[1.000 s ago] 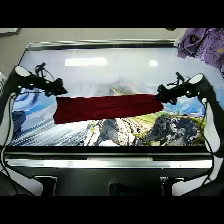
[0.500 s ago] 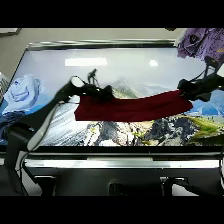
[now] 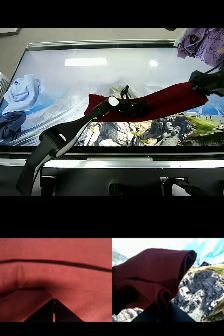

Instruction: Fold the clothes and pants, and hang the long-sleeved shirts on hangers.

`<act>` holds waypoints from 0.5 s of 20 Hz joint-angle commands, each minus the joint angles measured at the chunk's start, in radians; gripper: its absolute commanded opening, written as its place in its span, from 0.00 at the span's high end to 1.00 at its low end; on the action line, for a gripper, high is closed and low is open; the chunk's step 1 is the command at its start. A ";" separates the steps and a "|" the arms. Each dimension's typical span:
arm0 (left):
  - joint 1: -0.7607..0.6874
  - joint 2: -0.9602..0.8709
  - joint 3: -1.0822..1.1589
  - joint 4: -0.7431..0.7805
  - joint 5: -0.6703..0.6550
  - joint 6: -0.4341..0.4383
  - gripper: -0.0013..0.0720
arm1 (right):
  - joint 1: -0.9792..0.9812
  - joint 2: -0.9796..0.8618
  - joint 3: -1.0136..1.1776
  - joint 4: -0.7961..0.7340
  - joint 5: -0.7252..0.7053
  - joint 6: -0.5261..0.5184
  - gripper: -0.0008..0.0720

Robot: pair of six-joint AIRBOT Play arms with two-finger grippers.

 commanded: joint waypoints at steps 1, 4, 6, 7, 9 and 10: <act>0.021 -0.008 0.022 -0.021 -0.041 0.001 0.96 | 0.001 0.003 0.015 0.022 -0.019 0.002 0.95; 0.138 0.063 0.022 0.113 -0.179 0.004 0.97 | 0.011 0.003 0.015 0.120 -0.071 0.025 0.95; 0.248 0.148 0.022 0.303 -0.310 -0.049 0.97 | 0.066 0.002 0.015 0.128 -0.100 0.091 0.95; 0.308 0.201 0.022 0.417 -0.380 -0.074 0.97 | 0.106 -0.001 0.015 0.127 -0.114 0.126 0.95; 0.423 0.305 0.022 0.599 -0.504 -0.084 0.97 | 0.208 -0.017 0.015 0.127 -0.153 0.216 0.95; 0.478 0.351 0.022 0.657 -0.553 -0.083 0.96 | 0.269 -0.031 0.015 0.127 -0.180 0.259 0.95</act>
